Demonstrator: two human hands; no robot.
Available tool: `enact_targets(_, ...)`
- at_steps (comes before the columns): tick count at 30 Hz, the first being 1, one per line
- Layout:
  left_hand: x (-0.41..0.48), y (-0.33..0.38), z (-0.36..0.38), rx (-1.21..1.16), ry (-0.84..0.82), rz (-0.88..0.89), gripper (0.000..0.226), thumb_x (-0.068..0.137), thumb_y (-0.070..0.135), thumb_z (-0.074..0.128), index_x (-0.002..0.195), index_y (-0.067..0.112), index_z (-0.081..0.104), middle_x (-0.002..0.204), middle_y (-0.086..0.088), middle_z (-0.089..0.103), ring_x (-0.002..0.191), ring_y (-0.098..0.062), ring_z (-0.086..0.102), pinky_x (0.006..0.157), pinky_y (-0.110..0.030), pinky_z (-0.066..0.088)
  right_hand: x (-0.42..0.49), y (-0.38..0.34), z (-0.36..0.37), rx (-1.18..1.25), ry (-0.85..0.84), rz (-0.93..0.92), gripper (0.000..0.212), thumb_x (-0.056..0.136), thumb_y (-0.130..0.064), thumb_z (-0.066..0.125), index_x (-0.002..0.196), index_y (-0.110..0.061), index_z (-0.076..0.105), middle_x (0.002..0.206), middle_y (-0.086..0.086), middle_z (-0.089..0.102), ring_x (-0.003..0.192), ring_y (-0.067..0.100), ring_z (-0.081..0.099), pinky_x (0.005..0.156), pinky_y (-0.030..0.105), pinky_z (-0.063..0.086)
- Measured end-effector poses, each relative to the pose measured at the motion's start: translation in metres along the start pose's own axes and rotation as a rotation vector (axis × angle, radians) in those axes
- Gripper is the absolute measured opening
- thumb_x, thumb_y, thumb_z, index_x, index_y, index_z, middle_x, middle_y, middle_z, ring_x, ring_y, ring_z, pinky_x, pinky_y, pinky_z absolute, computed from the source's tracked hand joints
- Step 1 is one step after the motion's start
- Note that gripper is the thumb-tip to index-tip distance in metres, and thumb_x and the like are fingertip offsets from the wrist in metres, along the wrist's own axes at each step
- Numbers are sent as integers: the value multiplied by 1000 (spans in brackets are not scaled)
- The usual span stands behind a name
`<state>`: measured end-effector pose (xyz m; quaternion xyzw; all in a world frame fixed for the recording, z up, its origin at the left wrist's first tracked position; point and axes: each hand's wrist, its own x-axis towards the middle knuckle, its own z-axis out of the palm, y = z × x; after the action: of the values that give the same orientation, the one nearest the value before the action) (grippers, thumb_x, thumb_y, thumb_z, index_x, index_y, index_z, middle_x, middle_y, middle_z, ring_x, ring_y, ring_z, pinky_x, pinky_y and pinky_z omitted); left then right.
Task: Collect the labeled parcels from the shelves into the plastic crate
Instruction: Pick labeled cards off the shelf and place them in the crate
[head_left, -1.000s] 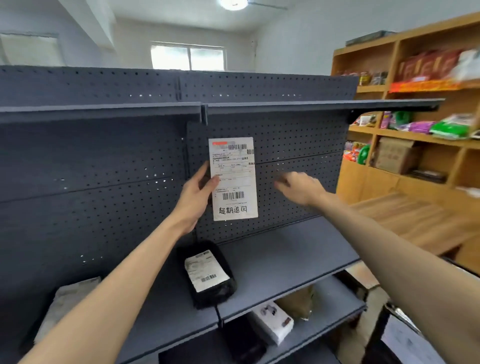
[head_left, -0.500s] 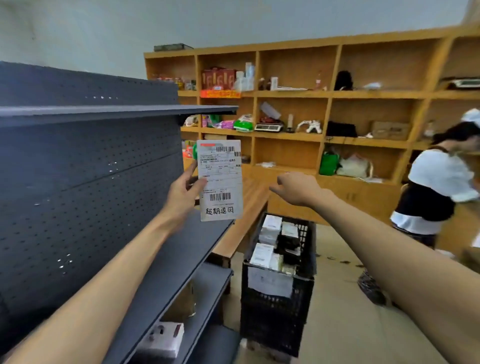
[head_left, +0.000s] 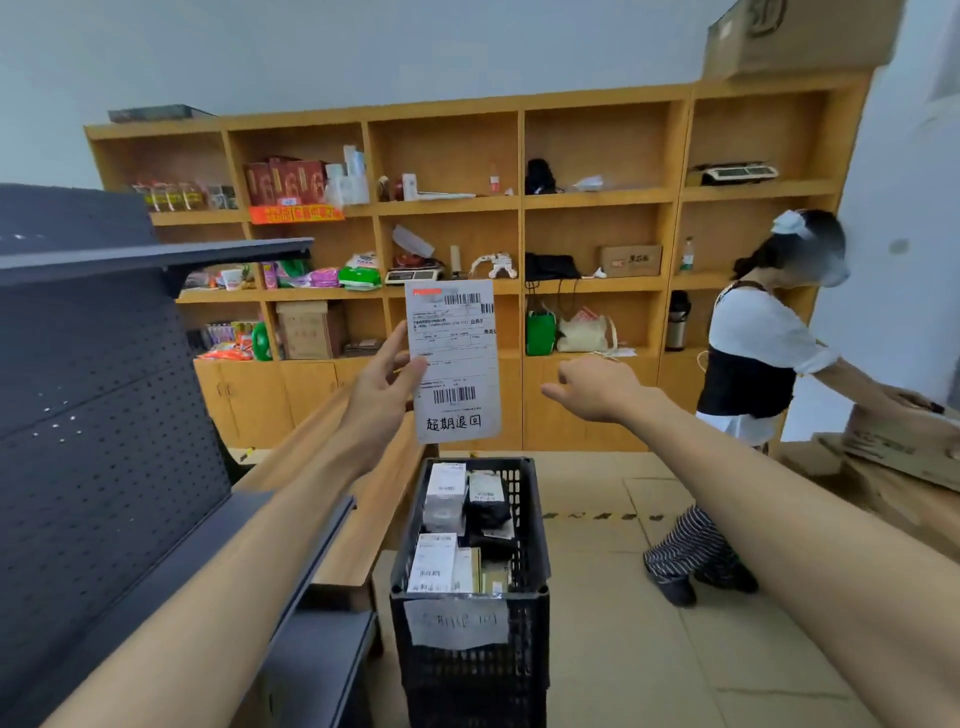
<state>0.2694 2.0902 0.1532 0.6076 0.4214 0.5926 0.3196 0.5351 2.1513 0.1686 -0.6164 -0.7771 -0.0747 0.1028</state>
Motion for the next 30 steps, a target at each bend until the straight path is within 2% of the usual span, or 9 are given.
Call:
enact_targets(3,45,-13,6,16,-15,0,56,104,21,54,153,41,37,127,-4,65,115,-18,66,94,-49,58,41,12,10,33,1,15,45,99,-56,40,90,-16,57,86,2,62,83,22,62,79,44,56)
enact_targets(6,88,-31,11,21,-6,-2,56,104,22,55,153,42,37,128,-3,65,118,-18,65,95,-50,57,84,23,20,55,13,18,46,99,-55,40,93,-14,61,89,3,64,84,22,63,80,43,56)
enact_targets(12,150,-79,23,25,-31,-45,57,105,22,53,155,41,34,130,-3,64,117,-17,65,91,-43,60,148,38,50,41,-41,6,37,101,-52,40,97,-17,52,96,2,59,92,23,60,86,44,53)
enact_targets(15,177,-107,24,31,-55,-86,57,105,23,52,156,38,31,130,-3,65,114,-15,68,88,-42,61,175,43,72,48,-79,25,40,101,-54,40,93,-16,52,95,2,60,90,22,61,86,46,54)
enact_targets(20,217,-150,26,-13,-102,-176,59,106,21,50,157,37,26,125,2,69,105,-6,70,67,-20,59,223,48,105,48,-120,68,43,100,-55,40,97,-16,58,92,2,61,86,21,60,84,44,54)
enact_targets(23,244,-176,26,-25,-120,-171,58,105,19,50,155,40,29,122,3,71,105,-7,70,72,-26,61,255,49,120,18,-136,77,43,101,-54,38,100,-15,56,96,3,60,88,22,58,76,37,48)
enact_targets(26,273,-202,24,-47,-137,-180,53,105,16,49,146,45,34,120,3,72,108,-10,70,71,-24,60,288,49,134,23,-154,93,42,101,-53,39,100,-15,56,99,4,61,89,24,58,73,37,46)
enact_targets(30,301,-242,25,-58,-147,-252,54,106,14,48,154,34,35,120,4,72,109,-11,70,74,-28,61,321,46,164,113,-172,148,38,101,-51,41,94,-17,54,96,3,61,87,24,57,72,37,45)
